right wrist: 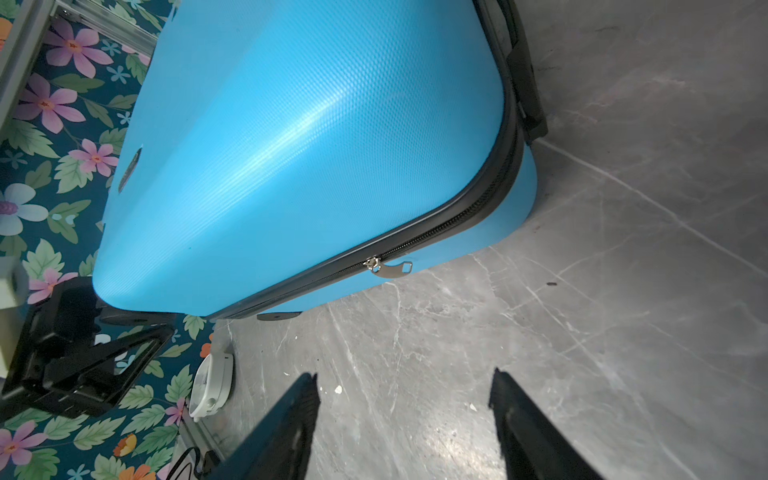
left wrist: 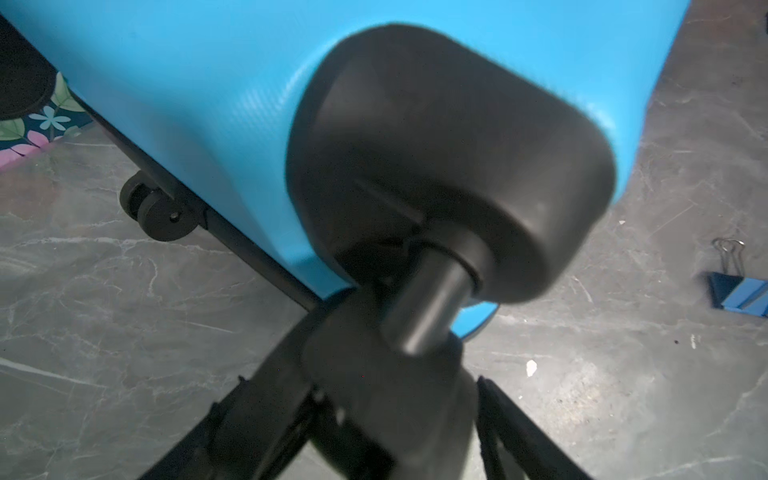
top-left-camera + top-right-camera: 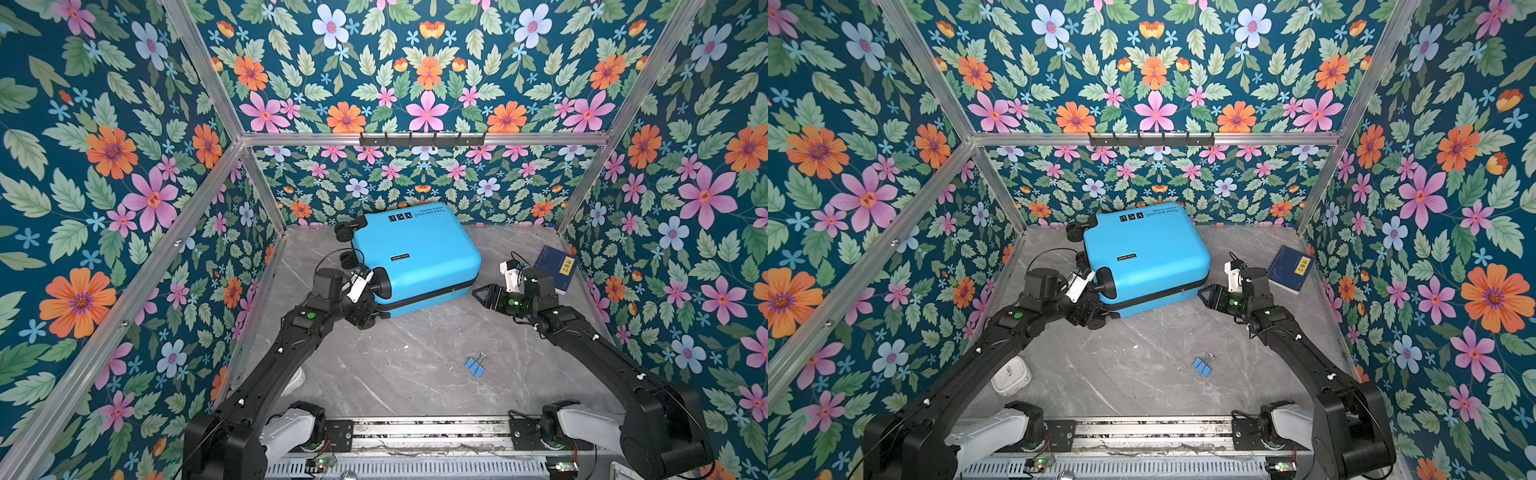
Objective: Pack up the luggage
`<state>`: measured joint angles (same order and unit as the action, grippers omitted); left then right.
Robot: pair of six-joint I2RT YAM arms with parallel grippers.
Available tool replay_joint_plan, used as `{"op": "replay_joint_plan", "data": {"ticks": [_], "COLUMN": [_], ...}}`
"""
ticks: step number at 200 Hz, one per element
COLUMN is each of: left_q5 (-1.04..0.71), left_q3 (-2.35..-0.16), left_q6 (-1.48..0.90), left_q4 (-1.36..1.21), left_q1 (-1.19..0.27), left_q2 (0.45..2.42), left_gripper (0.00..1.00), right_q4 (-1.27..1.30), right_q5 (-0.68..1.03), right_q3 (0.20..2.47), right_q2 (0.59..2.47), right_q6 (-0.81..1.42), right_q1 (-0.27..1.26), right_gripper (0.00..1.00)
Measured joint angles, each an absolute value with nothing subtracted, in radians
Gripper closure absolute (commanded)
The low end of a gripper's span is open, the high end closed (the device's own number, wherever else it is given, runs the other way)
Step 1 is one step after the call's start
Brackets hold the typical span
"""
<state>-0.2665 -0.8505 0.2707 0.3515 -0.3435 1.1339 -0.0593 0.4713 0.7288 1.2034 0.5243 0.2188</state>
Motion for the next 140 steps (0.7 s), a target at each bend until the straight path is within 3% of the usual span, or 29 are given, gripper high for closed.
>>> {"op": "replay_joint_plan", "data": {"ticks": [31, 70, 140], "left_q5": [-0.262, -0.299, -0.37], "left_q3": [-0.873, -0.898, -0.905], "left_q6": [0.307, 0.342, 0.363], "left_q4": [0.353, 0.363, 0.397], "left_q1": [-0.345, -0.348, -0.378], "left_q2": [1.163, 1.174, 1.176], "left_gripper": [0.19, 0.31, 0.45], "right_q4": [-0.059, -0.06, -0.066], "right_q5": [0.479, 0.478, 0.477], "right_q3": [0.727, 0.72, 0.752], "right_q2": [1.205, 1.201, 1.229], "right_q6": [0.522, 0.516, 0.512], "right_q1": [0.22, 0.221, 0.232], "right_gripper": [0.36, 0.44, 0.46]}}
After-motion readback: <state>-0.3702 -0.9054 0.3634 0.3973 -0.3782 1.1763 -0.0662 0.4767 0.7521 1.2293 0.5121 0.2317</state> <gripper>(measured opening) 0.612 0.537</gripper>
